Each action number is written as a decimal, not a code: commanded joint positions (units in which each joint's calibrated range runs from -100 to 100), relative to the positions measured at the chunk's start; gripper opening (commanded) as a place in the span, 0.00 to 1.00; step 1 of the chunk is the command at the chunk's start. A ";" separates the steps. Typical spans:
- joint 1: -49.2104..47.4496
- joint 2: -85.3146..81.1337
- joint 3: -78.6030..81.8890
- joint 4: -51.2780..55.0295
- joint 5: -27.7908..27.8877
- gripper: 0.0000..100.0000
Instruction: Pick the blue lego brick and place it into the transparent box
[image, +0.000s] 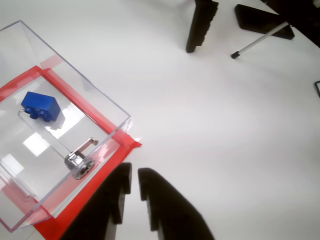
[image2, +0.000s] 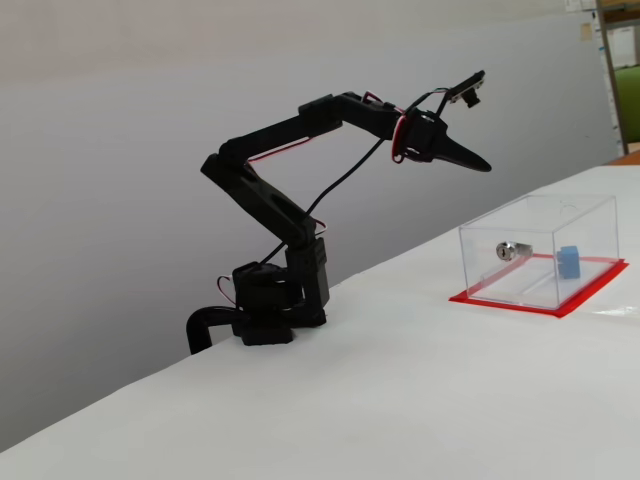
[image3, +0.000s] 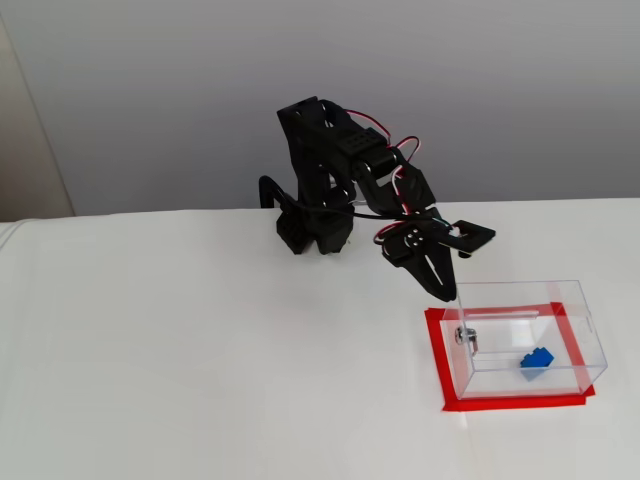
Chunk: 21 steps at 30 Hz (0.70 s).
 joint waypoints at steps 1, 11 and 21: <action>5.55 -9.83 2.98 -0.10 -0.16 0.01; 21.97 -24.84 13.55 -0.10 -0.16 0.01; 31.87 -38.00 26.85 0.07 -0.22 0.01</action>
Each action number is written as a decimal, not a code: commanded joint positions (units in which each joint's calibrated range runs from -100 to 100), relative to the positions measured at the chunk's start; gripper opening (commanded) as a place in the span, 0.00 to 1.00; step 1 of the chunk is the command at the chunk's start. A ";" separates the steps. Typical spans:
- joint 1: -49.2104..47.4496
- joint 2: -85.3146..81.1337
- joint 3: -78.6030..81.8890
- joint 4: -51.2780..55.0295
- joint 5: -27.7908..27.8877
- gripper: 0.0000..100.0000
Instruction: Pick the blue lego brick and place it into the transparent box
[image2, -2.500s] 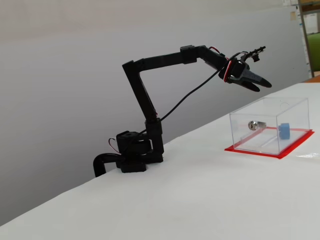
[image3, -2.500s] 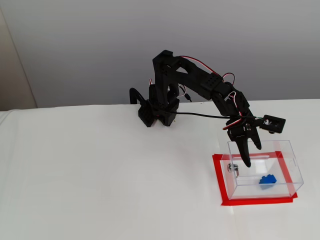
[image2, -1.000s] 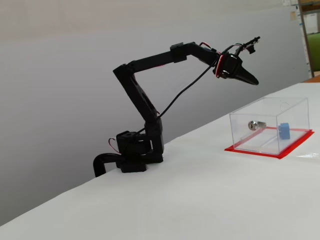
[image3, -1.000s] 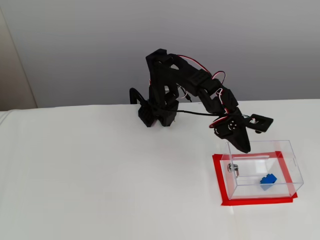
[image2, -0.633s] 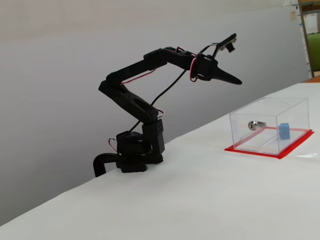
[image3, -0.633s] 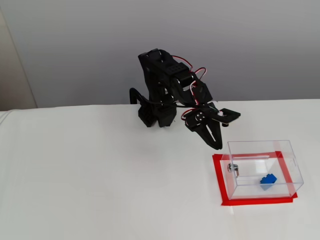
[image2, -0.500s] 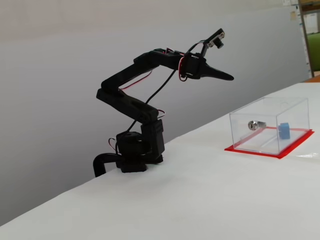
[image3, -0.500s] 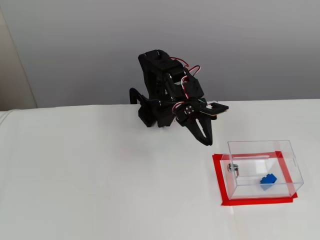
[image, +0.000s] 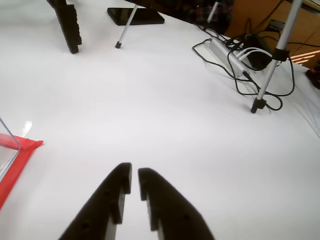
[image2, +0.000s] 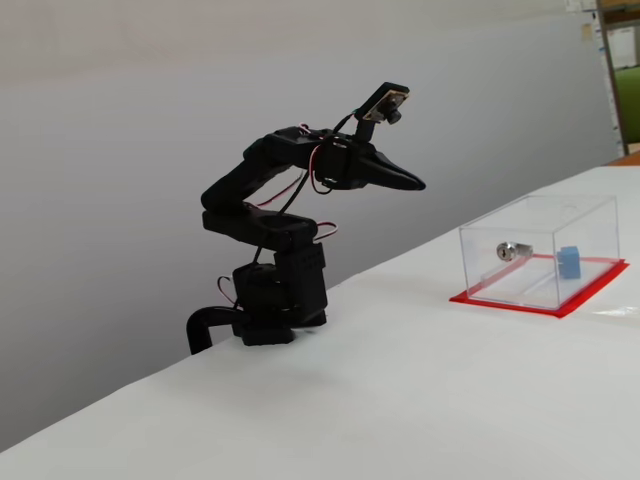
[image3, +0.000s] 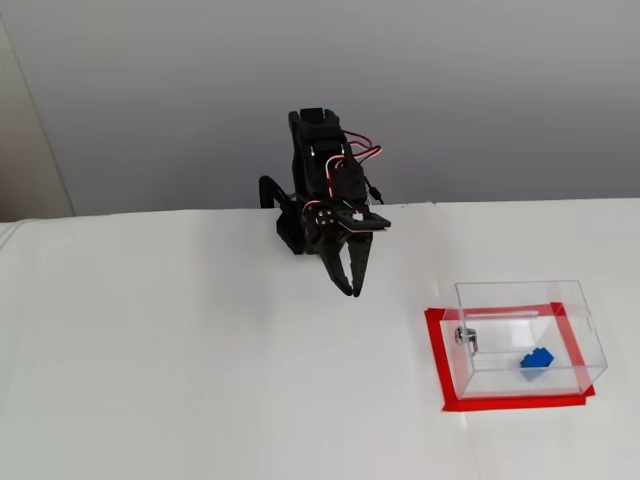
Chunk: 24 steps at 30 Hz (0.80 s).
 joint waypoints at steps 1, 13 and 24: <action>3.03 -5.36 3.76 0.07 -0.12 0.01; 6.72 -19.61 23.74 -0.80 -0.17 0.01; 10.42 -20.89 36.31 -9.15 -4.35 0.01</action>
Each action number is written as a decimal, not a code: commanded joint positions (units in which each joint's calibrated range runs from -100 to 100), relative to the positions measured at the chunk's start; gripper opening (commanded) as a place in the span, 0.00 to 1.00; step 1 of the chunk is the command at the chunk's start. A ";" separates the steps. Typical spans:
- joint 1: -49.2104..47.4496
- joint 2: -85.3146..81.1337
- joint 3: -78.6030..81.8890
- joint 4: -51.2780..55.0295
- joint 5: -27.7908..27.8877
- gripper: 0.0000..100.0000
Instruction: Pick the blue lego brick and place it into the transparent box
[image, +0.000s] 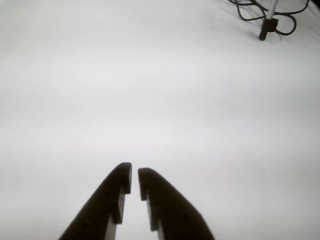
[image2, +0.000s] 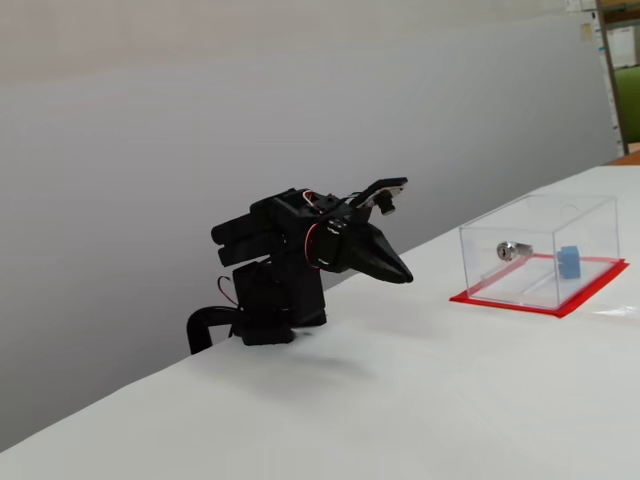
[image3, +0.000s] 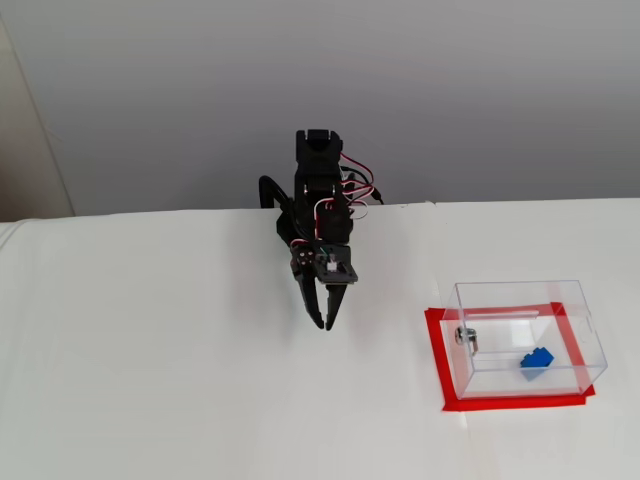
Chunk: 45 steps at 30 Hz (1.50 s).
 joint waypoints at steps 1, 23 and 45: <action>1.13 -0.68 4.48 -7.65 -3.03 0.01; 7.64 -0.59 4.84 7.24 -3.92 0.01; 7.12 -0.59 4.84 10.81 -3.45 0.01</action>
